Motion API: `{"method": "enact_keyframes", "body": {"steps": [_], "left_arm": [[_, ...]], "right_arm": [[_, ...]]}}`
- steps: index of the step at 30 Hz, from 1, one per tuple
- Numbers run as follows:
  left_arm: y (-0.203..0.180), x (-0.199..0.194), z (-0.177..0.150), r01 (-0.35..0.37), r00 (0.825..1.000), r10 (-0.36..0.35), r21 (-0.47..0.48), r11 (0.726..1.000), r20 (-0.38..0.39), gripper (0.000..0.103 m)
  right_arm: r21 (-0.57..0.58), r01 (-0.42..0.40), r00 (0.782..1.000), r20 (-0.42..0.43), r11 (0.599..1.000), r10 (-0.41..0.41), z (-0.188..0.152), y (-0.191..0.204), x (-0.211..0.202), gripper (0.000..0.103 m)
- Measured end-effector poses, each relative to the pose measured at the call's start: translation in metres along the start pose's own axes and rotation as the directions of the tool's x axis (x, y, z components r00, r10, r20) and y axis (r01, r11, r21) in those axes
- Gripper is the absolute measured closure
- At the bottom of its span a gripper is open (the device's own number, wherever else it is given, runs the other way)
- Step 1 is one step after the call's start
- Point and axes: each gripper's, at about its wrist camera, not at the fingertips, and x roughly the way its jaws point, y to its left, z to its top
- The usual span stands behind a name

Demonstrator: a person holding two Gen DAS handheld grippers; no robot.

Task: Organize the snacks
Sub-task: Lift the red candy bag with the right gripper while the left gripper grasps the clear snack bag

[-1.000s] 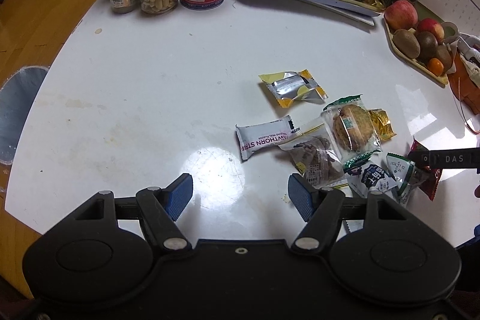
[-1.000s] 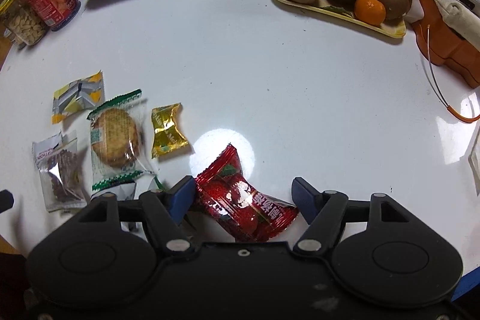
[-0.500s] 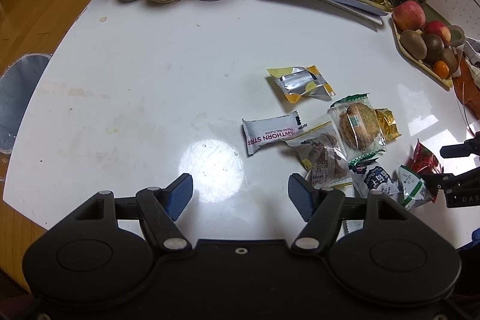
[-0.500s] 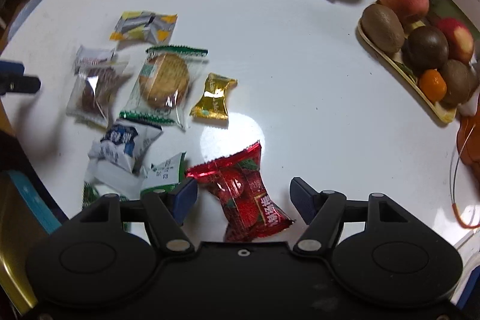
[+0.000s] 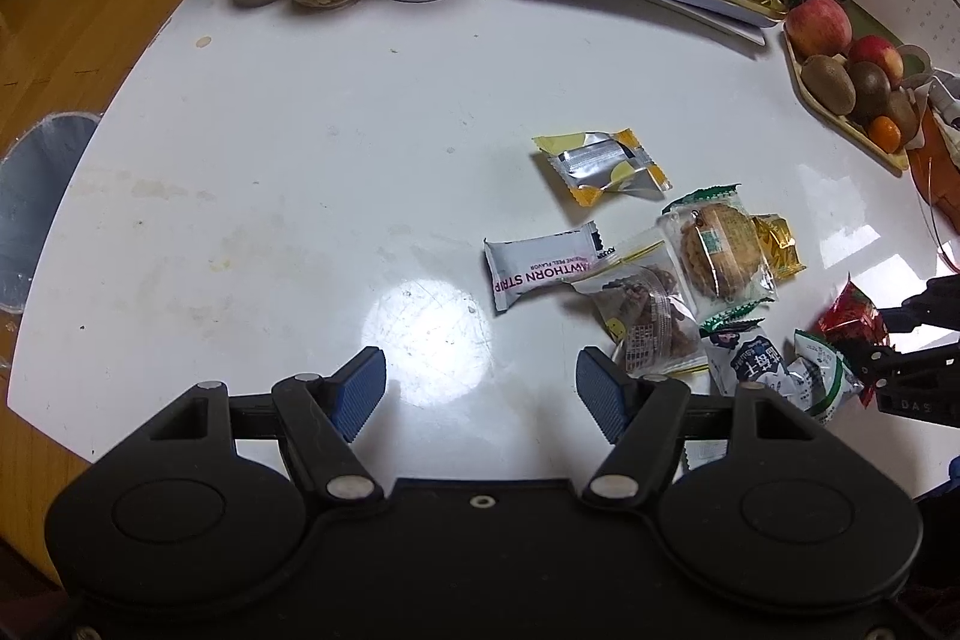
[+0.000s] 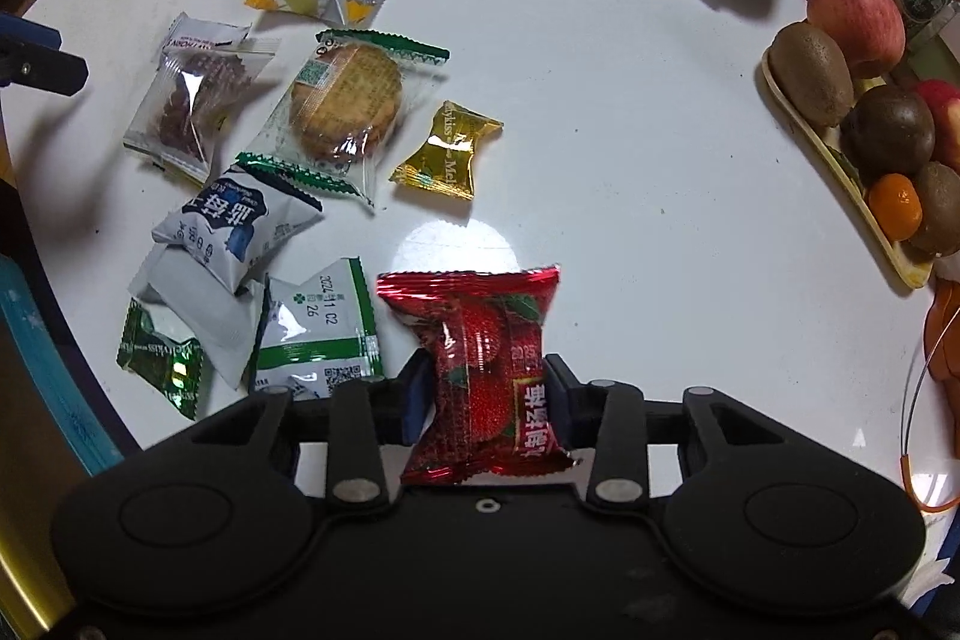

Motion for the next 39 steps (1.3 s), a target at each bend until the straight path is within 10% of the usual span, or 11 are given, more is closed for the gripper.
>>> {"method": "enact_keyframes", "body": {"steps": [8, 18, 30, 39], "left_arm": [[0.010, 0.003, 0.003, 0.053, 0.998, -0.054, -0.047, 0.997, -0.017, 0.032], [-0.008, 0.019, 0.012, 0.116, 0.989, -0.125, -0.096, 0.989, -0.085, 0.032], [-0.037, 0.047, 0.025, 0.251, 0.956, -0.274, -0.192, 0.949, -0.103, 0.033], [-0.047, 0.058, 0.023, 0.202, 0.969, -0.220, -0.155, 0.967, -0.113, 0.040]], "right_arm": [[0.304, -0.053, 0.997, 0.067, 0.951, 0.035, -0.025, -0.014, -0.023, 0.070], [0.689, -0.379, 0.917, 0.368, 0.618, 0.151, -0.081, -0.032, -0.085, 0.069], [0.731, -0.390, 0.912, 0.389, 0.560, 0.128, -0.101, -0.034, -0.083, 0.069], [0.717, -0.414, 0.899, 0.419, 0.561, 0.128, -0.100, -0.035, -0.085, 0.069]]}}
